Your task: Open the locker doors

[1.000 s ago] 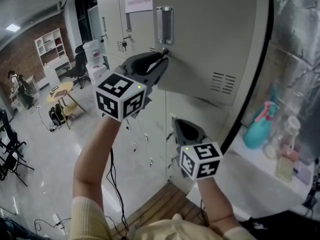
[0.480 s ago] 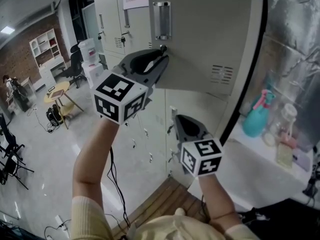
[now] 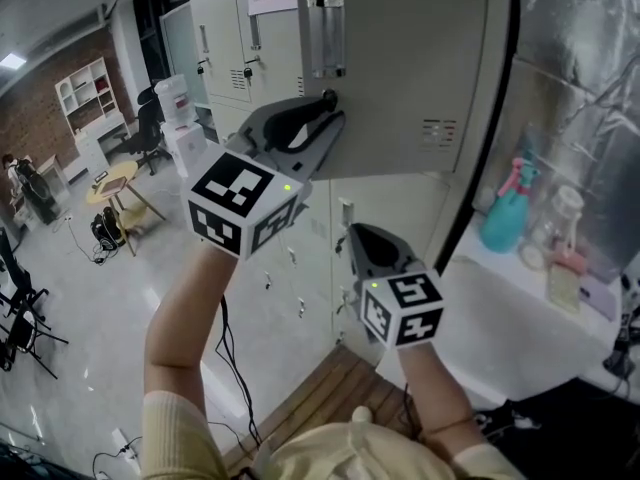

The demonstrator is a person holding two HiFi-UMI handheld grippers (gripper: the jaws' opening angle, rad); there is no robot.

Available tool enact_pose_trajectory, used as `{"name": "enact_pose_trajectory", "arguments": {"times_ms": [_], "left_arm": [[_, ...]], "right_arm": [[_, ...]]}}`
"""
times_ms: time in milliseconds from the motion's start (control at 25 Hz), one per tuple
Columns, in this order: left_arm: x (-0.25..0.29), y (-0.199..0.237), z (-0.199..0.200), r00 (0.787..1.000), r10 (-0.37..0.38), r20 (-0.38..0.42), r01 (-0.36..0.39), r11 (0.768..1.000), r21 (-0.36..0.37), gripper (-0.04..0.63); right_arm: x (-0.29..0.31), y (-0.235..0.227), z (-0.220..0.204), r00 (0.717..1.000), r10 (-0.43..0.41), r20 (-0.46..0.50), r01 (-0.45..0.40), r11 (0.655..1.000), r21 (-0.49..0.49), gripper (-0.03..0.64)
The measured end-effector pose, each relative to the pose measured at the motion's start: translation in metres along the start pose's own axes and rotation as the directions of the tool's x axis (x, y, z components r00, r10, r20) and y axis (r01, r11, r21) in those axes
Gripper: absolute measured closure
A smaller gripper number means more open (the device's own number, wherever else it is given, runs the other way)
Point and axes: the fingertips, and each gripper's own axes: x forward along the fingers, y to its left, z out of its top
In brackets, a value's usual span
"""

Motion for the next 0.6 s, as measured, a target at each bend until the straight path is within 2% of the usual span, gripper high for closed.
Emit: {"name": "enact_pose_trajectory", "arguments": {"times_ms": [280,600], "left_arm": [[-0.014,-0.024,0.017,1.0,-0.016,-0.005,0.016,1.0,0.027,0.515],[-0.024,-0.049,0.036,0.998,-0.034,0.046,0.031,0.997,0.065,0.515]], "right_arm": [[-0.017,0.009,0.002,1.0,-0.009,0.005,0.009,1.0,-0.003,0.614],[-0.032,0.013,0.001,0.999,-0.036,0.005,0.036,0.999,-0.009,0.614]]}}
